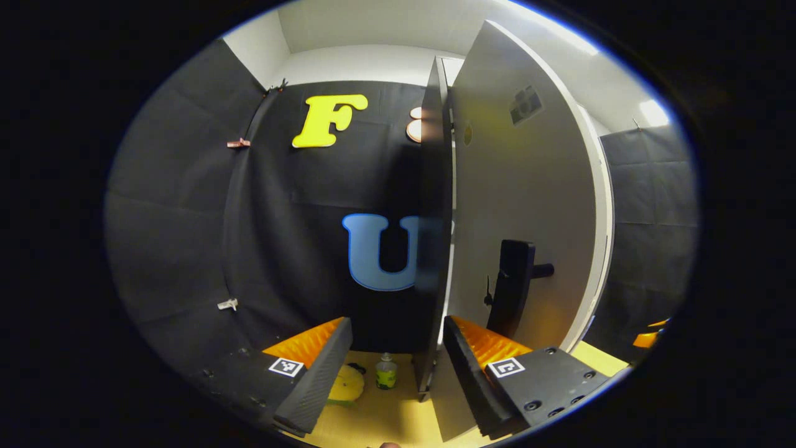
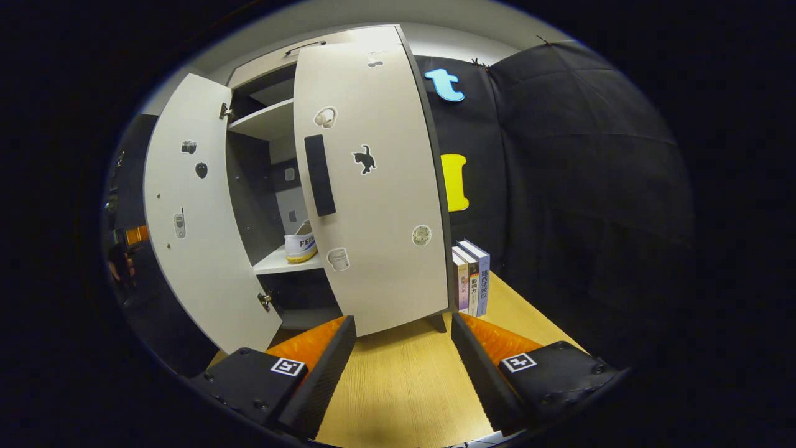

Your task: Grab one shoe with the right hand and put it into the shoe cabinet, grab the other shoe with the left hand and put it into the shoe cabinet; then close the right door with the right hand and the left door with the left hand.

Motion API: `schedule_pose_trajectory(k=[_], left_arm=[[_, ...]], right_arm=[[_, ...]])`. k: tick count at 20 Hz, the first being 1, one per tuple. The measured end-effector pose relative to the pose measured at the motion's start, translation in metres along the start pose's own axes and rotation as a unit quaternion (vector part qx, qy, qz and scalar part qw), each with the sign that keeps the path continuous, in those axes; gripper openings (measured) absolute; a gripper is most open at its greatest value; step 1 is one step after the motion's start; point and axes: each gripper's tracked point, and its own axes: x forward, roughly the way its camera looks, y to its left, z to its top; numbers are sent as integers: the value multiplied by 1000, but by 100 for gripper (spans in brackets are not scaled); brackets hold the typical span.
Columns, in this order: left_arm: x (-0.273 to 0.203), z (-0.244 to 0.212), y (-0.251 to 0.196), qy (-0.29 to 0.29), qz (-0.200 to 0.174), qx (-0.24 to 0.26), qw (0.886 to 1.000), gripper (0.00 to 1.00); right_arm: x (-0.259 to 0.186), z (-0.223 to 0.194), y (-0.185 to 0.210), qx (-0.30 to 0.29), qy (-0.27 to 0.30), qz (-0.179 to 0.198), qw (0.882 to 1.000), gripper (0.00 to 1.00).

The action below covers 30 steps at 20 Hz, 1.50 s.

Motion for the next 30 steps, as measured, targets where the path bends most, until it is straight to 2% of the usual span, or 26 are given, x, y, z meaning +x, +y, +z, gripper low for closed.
schedule_pose_trajectory(k=[2, 7, 11, 14, 16, 19, 23, 27, 30], left_arm=[[1, -3, -17, 9, -11, -5, 1000, 92], [8, 1, -73, 1, -29, 36, 999, 92], [22, -5, -120, 1, -36, 11, 999, 92], [34, -6, -166, 8, -64, -12, 998, 93], [33, -3, -188, 5, -68, -23, 997, 95], [19, -9, -206, 5, -50, -23, 998, 94], [-14, -27, -212, -3, 5, -8, 1000, 94], [-54, -60, -222, 3, 41, -14, 999, 95], [-86, -77, -211, 10, 88, 4, 996, 95]], right_arm=[[-1, -6, -2, 3, 5, 2, 1000, 98], [1, -8, -6, 15, 7, 6, 1000, 98], [1, -2, -25, 17, 2, 0, 1000, 98], [3, 8, -43, 16, 0, -1, 1000, 98], [1, 16, -57, 10, -5, -2, 1000, 98], [10, 30, -76, 5, -6, 6, 1000, 98], [25, 47, -87, -3, -15, 39, 999, 98], [41, 59, -82, -23, -35, 80, 996, 98], [45, 62, -71, -31, -39, 115, 992, 99]])
